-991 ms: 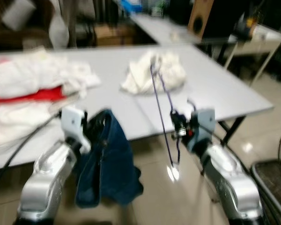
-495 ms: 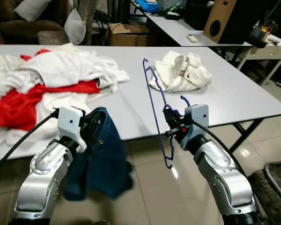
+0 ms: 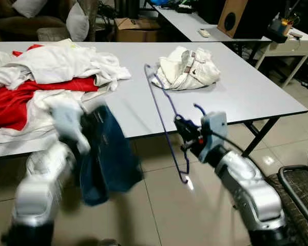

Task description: Hang hanger

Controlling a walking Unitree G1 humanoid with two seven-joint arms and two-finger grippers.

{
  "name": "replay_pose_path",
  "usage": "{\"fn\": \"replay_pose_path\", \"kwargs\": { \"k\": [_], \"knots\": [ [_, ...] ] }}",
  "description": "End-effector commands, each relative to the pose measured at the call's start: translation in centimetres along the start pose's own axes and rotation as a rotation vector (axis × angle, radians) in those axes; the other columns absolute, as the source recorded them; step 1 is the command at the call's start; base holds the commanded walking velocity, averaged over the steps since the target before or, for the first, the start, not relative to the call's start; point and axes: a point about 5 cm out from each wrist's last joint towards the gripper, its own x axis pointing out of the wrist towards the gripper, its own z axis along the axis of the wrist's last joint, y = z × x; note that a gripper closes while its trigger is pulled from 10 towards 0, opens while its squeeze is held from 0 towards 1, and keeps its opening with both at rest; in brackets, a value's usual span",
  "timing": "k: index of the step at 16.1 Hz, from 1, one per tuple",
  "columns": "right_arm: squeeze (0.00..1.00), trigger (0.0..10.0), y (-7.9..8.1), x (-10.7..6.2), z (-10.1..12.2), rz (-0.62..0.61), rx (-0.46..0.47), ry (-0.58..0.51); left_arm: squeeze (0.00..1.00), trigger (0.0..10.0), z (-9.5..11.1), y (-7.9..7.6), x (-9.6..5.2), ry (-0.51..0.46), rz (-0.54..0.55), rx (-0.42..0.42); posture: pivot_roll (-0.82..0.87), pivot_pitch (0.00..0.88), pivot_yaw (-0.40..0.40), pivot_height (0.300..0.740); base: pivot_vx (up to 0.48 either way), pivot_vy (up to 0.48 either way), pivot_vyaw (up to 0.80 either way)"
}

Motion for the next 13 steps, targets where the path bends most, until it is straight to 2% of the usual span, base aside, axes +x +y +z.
{"fn": "replay_pose_path", "kwargs": {
  "k": [1, 2, 3, 5, 6, 7, 8, 12, 13],
  "knots": [
    [0.0, 10.0, -0.6, -0.3, 0.7, 0.004, -0.023, -0.013, 0.0, 10.0, 2.8, 0.8, 0.8, -0.1, 0.016, 0.031, 0.03, 0.0, -0.088, 0.74, 0.39, 0.0, 0.0],
    [0.0, 10.0, -0.7, -0.4, 0.7, -0.001, -0.029, -0.013, 0.0, 10.0, 3.2, 0.9, 1.0, -0.114, 0.017, 0.034, 0.03, 0.0, -0.088, 0.74, 0.39, 0.0, 0.0],
    [0.0, 10.0, -0.7, -0.3, 0.7, -0.01, -0.02, -0.019, 0.0, 10.0, 4.4, 1.4, 1.8, -0.148, 0.014, 0.045, 0.03, 0.0, -0.096, 0.74, 0.412, 0.0, 0.0],
    [0.0, 10.0, -0.5, 0.1, 1.0, -0.012, -0.011, -0.046, 0.0, 10.0, 6.6, 2.3, 3.7, -0.201, -0.01, 0.099, 0.03, 0.0, -0.098, 0.74, 0.418, 0.0, 0.0],
    [0.0, 10.0, -0.5, 0.2, 1.2, -0.01, -0.013, -0.055, 0.0, 10.0, 8.1, 3.2, 4.7, -0.237, 0.016, 0.122, 0.03, 0.0, -0.095, 0.74, 0.424, 0.0, 0.0],
    [0.0, 10.0, -0.6, 0.4, 1.7, -0.022, -0.03, -0.07, 0.0, 10.0, 12.0, 5.5, 6.6, -0.323, 0.098, 0.145, 0.02, 0.0, -0.083, 0.74, 0.442, 0.0, 0.0],
    [0.0, 10.0, -0.7, 0.3, 1.8, -0.025, -0.031, -0.071, 0.0, 10.0, 13.2, 5.9, 7.0, -0.347, 0.11, 0.162, 0.02, 0.0, -0.077, 0.74, 0.45, 0.0, 0.46],
    [0.0, 10.0, -0.1, 0.1, 1.7, -0.019, -0.041, -0.075, 0.0, 10.0, 15.7, 7.1, 8.1, -0.39, 0.14, 0.275, 0.01, 0.0, -0.075, 0.74, 0.457, 0.0, 0.8],
    [0.0, 10.0, 0.1, 0.2, 1.7, -0.012, -0.039, -0.076, 0.0, 10.0, 17.4, 7.9, 8.4, -0.433, 0.168, 0.273, 0.01, 0.0, -0.075, 0.74, 0.458, 0.0, 0.8]
  ]
}}
